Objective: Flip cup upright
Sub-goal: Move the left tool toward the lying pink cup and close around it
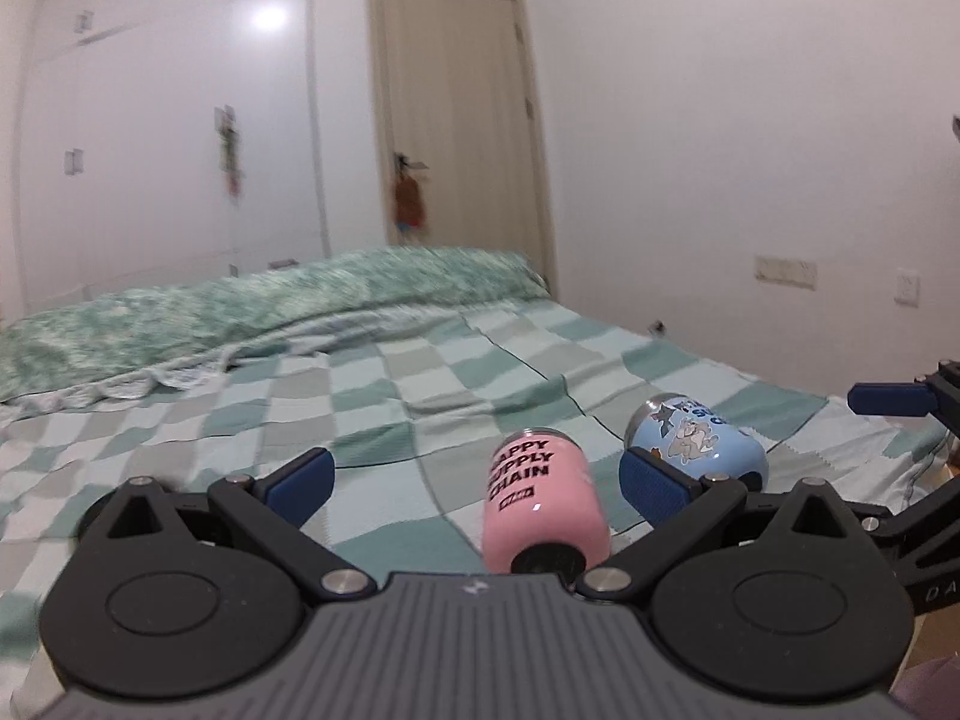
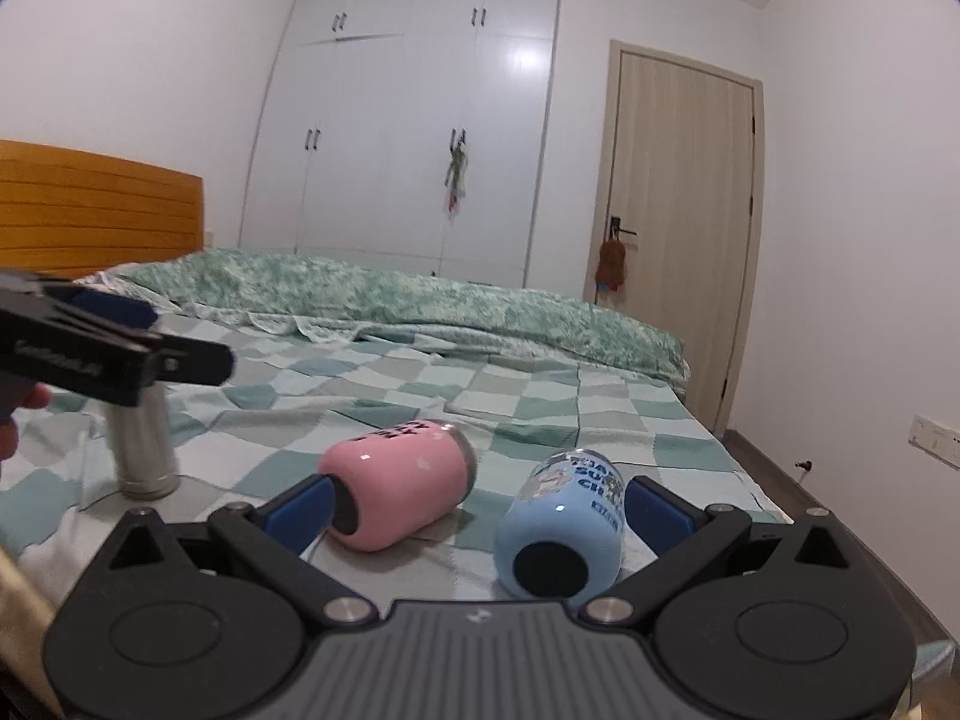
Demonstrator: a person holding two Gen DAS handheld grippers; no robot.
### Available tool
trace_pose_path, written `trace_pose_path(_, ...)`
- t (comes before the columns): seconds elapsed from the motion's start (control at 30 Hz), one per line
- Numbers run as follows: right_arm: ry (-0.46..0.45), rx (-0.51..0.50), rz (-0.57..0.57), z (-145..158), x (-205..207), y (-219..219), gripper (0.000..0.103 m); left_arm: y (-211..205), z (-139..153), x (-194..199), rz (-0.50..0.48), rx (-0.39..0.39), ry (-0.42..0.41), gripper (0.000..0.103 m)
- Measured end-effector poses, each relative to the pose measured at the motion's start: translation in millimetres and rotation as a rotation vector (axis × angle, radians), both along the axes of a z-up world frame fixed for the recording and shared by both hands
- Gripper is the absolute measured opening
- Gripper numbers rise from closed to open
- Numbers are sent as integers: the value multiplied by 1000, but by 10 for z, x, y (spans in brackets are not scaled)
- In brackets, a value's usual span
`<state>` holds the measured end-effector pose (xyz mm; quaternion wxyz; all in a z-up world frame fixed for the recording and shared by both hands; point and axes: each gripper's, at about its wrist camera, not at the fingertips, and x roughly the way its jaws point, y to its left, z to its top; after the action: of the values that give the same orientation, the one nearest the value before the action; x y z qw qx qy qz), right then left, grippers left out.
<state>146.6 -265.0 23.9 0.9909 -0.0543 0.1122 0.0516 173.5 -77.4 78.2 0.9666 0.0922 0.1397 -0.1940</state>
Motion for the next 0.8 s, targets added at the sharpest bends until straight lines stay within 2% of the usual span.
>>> trace_pose_path(0.3, 88, 52, -63, 0, 564, -88, 103, -341, -89, 977, -102, 106, 176, 103)
trace_pose_path(0.6, 161, 58, -76, -9, 946, -51, 103, -189, -270, 1540, -206, 172, 302, 103)
trace_pose_path(0.7, 181, 48, -84, -11, 1016, -30, 103, -69, -273, 1733, -258, 143, 362, 103)
trace_pose_path(0.8, 203, 53, -95, -35, 1080, -32, 103, -49, -278, 1900, -284, 85, 466, 103)
